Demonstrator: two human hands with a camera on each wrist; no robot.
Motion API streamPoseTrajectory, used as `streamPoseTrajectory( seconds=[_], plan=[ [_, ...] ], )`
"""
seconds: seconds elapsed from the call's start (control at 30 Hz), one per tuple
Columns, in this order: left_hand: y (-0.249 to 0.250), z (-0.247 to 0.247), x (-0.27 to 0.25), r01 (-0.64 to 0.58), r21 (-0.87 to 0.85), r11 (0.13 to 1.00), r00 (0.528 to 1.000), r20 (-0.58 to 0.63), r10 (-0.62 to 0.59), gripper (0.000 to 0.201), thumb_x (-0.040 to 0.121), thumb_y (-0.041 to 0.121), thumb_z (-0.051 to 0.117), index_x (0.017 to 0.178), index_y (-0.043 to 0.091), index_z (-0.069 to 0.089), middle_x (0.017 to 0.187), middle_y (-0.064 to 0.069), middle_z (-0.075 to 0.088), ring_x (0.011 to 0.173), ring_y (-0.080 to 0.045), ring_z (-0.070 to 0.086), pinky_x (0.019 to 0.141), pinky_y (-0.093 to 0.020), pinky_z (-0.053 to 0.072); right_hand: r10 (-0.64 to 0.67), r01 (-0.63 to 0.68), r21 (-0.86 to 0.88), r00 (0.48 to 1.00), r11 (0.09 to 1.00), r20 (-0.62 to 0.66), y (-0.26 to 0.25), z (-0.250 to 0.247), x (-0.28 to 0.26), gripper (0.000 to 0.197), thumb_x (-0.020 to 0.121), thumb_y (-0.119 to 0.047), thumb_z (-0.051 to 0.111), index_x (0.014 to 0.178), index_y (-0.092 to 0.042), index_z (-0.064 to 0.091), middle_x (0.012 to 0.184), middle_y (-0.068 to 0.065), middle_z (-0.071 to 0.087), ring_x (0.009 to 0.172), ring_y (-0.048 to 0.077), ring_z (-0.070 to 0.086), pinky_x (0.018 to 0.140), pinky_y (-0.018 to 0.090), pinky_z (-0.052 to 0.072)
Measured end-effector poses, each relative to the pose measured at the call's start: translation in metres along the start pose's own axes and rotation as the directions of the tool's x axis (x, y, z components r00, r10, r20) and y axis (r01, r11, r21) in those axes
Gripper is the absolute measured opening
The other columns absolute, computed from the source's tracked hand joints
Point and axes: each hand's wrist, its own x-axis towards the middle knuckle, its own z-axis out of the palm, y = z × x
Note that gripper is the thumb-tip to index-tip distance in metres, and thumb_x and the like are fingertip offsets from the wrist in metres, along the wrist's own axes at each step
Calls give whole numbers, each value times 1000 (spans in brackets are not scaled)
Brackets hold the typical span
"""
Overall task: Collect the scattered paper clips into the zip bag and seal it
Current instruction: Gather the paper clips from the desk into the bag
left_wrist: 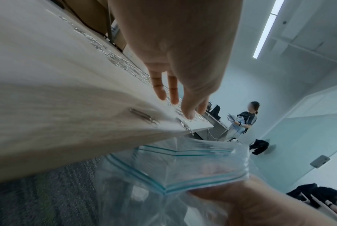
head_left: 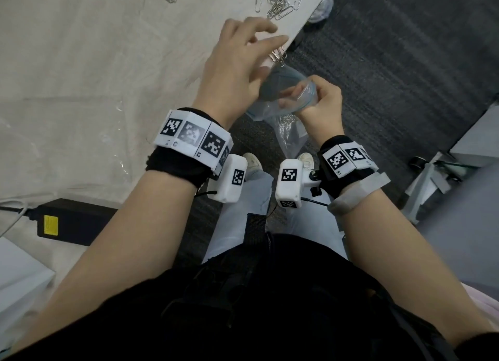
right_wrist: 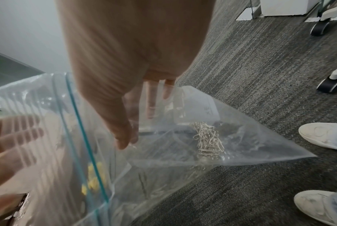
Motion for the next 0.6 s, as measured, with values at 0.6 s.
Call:
streamPoseTrajectory(
  seconds=[0.6],
  plan=[
    [6, 5, 0, 13, -200, 980, 993, 118, 11, 15, 70, 6, 71, 85, 8, 73, 87, -11, 66, 70, -18, 57, 67, -36, 51, 40, -41, -20, 998, 999, -48, 1, -3, 4, 25, 61, -16, 81, 56, -33, 62, 83, 20, 72, 84, 40, 68, 75, 57, 56]
  ],
)
